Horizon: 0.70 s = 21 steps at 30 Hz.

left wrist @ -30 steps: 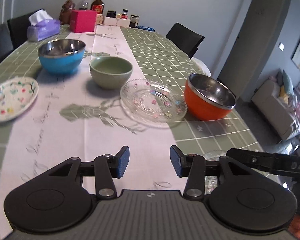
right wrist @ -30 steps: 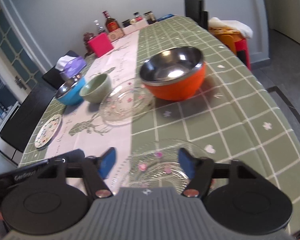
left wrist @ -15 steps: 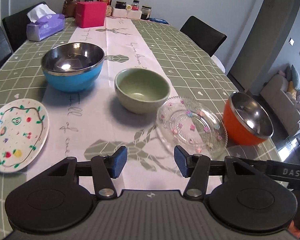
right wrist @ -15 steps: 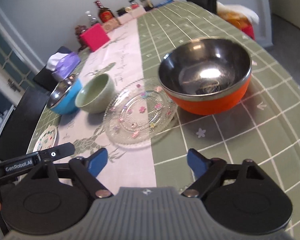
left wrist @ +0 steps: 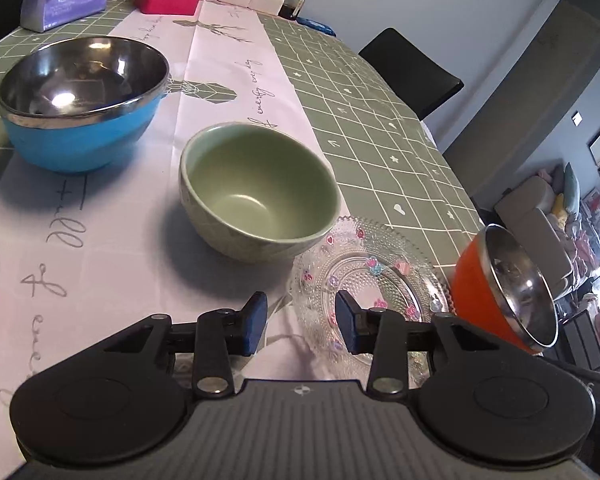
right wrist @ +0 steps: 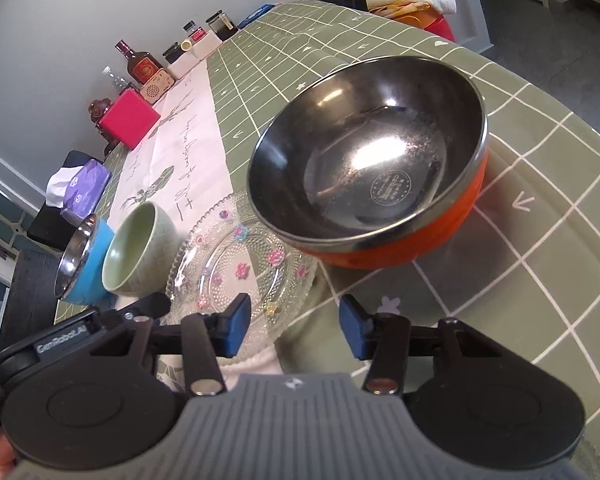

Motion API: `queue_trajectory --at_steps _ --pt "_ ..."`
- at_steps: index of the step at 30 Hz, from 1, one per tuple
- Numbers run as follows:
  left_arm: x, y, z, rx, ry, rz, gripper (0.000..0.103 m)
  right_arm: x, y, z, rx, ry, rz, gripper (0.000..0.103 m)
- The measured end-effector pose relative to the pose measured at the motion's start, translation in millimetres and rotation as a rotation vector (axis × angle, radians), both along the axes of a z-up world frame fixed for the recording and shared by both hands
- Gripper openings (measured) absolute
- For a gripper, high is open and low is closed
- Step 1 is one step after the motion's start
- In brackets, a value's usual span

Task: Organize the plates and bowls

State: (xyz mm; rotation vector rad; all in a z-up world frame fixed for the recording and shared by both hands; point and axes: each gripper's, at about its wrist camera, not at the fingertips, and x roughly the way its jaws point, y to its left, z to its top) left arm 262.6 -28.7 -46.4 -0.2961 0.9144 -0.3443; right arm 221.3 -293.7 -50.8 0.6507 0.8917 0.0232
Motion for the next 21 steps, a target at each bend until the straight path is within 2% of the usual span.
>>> queue_trajectory --at_steps 2,5,6,7,8,10,18,21 --pt "4.2 -4.1 -2.6 0.015 -0.004 -0.012 0.044 1.5 -1.9 -1.5 0.000 0.002 -0.005 0.041" --pt "10.5 -8.9 -5.4 0.018 -0.018 -0.021 0.038 2.7 -5.1 -2.9 0.014 -0.002 -0.010 0.038" --pt "11.3 -9.6 -6.1 0.015 -0.019 -0.021 0.030 3.9 -5.5 -4.0 0.019 -0.003 -0.008 0.036" --pt "11.5 -10.5 -6.9 0.012 -0.017 -0.023 0.023 4.6 -5.7 -5.3 0.024 0.000 -0.005 0.029" --pt "11.0 -11.1 -7.2 0.015 -0.016 -0.024 0.022 5.1 -6.4 -7.0 0.035 0.007 -0.003 0.020" --pt "7.9 -11.1 -6.7 0.027 -0.021 -0.016 0.015 4.5 -7.5 -11.2 0.071 0.018 0.006 0.010" --pt "-17.8 -1.0 -0.9 0.060 -0.017 -0.006 0.012 -7.4 0.9 -7.8 0.069 0.035 0.042 0.009" --pt "-35.6 3.9 3.8 0.107 -0.022 -0.016 0.012 -14.3 6.8 -6.7 0.067 0.047 0.076 0.009"
